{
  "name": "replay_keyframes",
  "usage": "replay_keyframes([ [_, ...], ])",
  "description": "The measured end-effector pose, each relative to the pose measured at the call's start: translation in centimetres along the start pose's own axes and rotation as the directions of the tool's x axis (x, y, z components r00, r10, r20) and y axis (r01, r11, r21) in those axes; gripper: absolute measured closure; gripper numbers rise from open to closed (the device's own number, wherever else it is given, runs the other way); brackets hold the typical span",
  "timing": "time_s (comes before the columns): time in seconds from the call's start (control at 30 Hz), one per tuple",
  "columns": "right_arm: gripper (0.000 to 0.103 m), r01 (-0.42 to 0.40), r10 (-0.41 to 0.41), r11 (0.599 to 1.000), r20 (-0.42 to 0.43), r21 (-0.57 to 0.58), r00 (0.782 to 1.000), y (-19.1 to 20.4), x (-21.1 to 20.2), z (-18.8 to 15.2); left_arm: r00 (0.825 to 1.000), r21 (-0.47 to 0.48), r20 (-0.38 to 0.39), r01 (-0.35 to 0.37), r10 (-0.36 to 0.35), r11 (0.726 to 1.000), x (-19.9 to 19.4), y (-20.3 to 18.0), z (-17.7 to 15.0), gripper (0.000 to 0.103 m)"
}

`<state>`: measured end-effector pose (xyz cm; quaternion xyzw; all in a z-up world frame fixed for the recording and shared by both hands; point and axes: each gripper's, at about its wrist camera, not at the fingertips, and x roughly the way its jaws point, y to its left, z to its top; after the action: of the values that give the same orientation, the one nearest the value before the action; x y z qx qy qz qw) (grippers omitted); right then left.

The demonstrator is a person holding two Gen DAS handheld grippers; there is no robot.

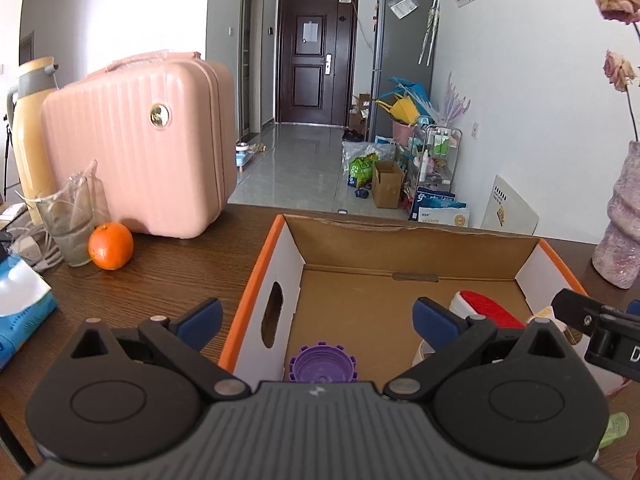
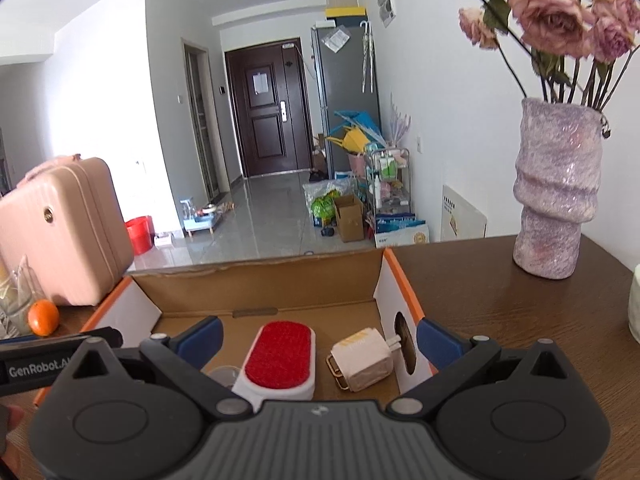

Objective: Organize rigid objects
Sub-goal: 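Withdraw both open grippers from the cardboard box back over the table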

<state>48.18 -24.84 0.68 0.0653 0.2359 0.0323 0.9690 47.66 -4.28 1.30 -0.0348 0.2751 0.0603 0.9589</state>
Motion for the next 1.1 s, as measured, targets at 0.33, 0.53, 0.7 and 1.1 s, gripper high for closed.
replay_keyframes([
  [0.33,0.0,-0.019,0.021,0.999,0.062,-0.026,0.998,0.6,-4.1,-0.5,0.999,0.005,0.04,0.028,-0.028,1.0,-3.8,0.6,-0.8,0.0],
  [0.53,0.0,-0.037,0.04,0.999,0.088,-0.035,0.995,1.1,-6.9,-1.3,0.998,0.012,0.048,0.04,-0.04,0.999,-5.9,1.4,-1.6,0.0],
  [0.7,0.0,-0.045,0.051,0.997,0.098,-0.057,0.994,1.6,-8.8,-2.3,0.997,0.022,0.06,0.042,-0.044,0.999,-7.9,2.0,-2.6,0.0],
  [1.1,0.0,-0.061,0.07,0.995,0.11,-0.084,0.991,2.2,-13.3,-4.5,0.995,0.047,0.083,0.055,-0.059,0.997,-13.1,3.3,-5.5,0.0],
])
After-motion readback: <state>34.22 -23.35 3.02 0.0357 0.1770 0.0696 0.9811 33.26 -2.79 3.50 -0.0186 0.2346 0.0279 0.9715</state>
